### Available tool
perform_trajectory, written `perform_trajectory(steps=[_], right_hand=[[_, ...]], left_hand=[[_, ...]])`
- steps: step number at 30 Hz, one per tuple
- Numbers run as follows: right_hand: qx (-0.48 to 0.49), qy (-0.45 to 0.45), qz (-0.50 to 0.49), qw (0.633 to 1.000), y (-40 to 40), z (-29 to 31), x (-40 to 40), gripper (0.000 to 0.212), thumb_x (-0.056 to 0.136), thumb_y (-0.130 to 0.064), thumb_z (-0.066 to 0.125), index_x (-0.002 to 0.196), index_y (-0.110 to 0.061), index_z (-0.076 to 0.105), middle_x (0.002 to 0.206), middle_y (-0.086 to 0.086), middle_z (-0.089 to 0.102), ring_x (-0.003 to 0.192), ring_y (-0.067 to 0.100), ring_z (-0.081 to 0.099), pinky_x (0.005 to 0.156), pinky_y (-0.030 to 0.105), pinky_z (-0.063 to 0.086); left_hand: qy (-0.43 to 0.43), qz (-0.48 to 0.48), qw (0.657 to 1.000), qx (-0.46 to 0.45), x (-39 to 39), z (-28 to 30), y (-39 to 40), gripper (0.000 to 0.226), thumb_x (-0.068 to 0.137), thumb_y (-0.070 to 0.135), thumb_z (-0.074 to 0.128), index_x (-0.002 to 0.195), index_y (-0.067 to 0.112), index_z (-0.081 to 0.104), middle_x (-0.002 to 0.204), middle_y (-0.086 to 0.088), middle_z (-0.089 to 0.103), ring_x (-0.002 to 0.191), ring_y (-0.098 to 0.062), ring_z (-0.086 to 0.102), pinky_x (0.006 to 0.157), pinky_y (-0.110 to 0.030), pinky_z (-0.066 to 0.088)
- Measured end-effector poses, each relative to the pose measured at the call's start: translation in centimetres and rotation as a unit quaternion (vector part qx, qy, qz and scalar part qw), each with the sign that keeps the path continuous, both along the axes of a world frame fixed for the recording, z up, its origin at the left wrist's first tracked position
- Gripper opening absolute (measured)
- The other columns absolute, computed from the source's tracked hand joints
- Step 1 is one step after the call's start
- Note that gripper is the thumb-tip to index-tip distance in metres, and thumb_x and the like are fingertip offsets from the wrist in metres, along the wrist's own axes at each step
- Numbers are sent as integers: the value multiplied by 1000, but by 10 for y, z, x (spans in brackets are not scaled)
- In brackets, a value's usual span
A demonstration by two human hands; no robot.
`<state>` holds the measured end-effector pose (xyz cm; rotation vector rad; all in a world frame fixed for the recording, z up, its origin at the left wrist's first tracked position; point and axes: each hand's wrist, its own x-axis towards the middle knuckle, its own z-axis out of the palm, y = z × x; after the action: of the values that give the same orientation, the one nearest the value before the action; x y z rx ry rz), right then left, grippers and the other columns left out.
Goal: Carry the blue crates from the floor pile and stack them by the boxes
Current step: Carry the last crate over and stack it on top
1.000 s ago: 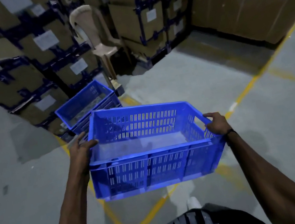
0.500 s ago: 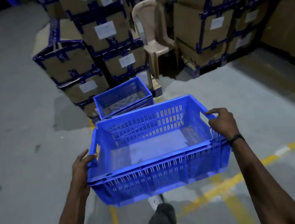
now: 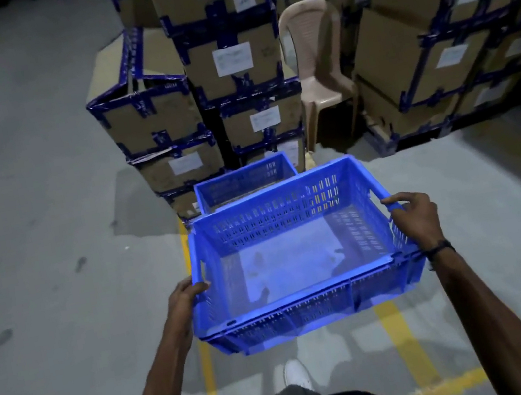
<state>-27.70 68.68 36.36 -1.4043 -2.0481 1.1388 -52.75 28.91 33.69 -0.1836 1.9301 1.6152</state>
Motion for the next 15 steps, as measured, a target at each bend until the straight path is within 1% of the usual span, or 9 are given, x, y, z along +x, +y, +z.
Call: perform_trajectory(steps=[2, 3, 6, 8, 10, 11, 13, 14, 15], right_hand=[[-3, 21, -3, 1000, 13, -7, -25, 33, 80, -1, 55, 89, -25, 76, 58, 13, 64, 41, 10, 47, 44, 24, 39], [-8, 32, -4, 999, 18, -11, -35, 32, 81, 0, 56, 89, -24, 76, 58, 14, 63, 39, 7, 45, 42, 19, 37], [-34, 53, -28, 998, 31, -27, -59, 28, 82, 0, 58, 92, -17, 77, 62, 17, 65, 38, 4, 46, 40, 15, 37], [-47, 58, -52, 996, 41, -37, -76, 26, 82, 1, 59, 93, -14, 77, 64, 18, 67, 40, 4, 47, 40, 16, 38], [-59, 47, -65, 995, 57, -49, -94, 27, 79, 0, 60, 93, -15, 78, 63, 17, 65, 43, 9, 47, 41, 16, 38], [-65, 36, -71, 995, 66, -57, -102, 27, 78, -1, 60, 92, -16, 78, 63, 18, 66, 46, 11, 48, 43, 17, 38], [-76, 19, -75, 994, 87, -74, -117, 27, 76, -3, 62, 88, -21, 78, 68, 24, 70, 52, 17, 52, 53, 24, 43], [-78, 13, -73, 994, 98, -84, -125, 26, 75, -5, 62, 87, -23, 78, 71, 25, 71, 53, 19, 54, 57, 28, 45], [-77, 7, -69, 995, 110, -94, -134, 26, 75, -6, 62, 85, -25, 77, 72, 25, 71, 55, 20, 55, 60, 31, 46]], left_hand=[[-6, -7, 1000, -4, -25, -3, 16, 16, 85, 3, 67, 99, 9, 71, 86, -11, 71, 66, -21, 69, 50, -27, 54], [-14, -10, 1000, -4, -36, -5, 25, 17, 84, 5, 67, 101, 8, 70, 85, -11, 71, 65, -22, 68, 48, -27, 53], [-59, 16, 998, -2, -62, -11, 48, 18, 80, 13, 70, 97, 5, 69, 82, -17, 70, 65, -32, 66, 60, -39, 56], [-87, 35, 996, 0, -82, -18, 65, 36, 68, 22, 76, 98, 2, 72, 83, -20, 70, 67, -35, 66, 66, -45, 57], [-88, 41, 995, -9, -104, -30, 83, 53, 56, 28, 78, 100, 1, 72, 87, -21, 68, 69, -36, 66, 66, -47, 55], [-85, 41, 995, -16, -113, -34, 92, 53, 55, 30, 78, 99, 1, 72, 89, -20, 67, 70, -35, 65, 67, -47, 54], [-80, 40, 995, -34, -132, -43, 111, 41, 66, 28, 79, 96, 2, 70, 94, -18, 67, 74, -33, 63, 69, -46, 52], [-82, 42, 995, -39, -142, -50, 120, 36, 69, 27, 79, 94, 3, 70, 96, -19, 67, 77, -34, 64, 71, -48, 52], [-81, 48, 995, -40, -153, -58, 129, 36, 67, 30, 81, 90, 5, 72, 100, -21, 68, 83, -37, 66, 75, -52, 54]])
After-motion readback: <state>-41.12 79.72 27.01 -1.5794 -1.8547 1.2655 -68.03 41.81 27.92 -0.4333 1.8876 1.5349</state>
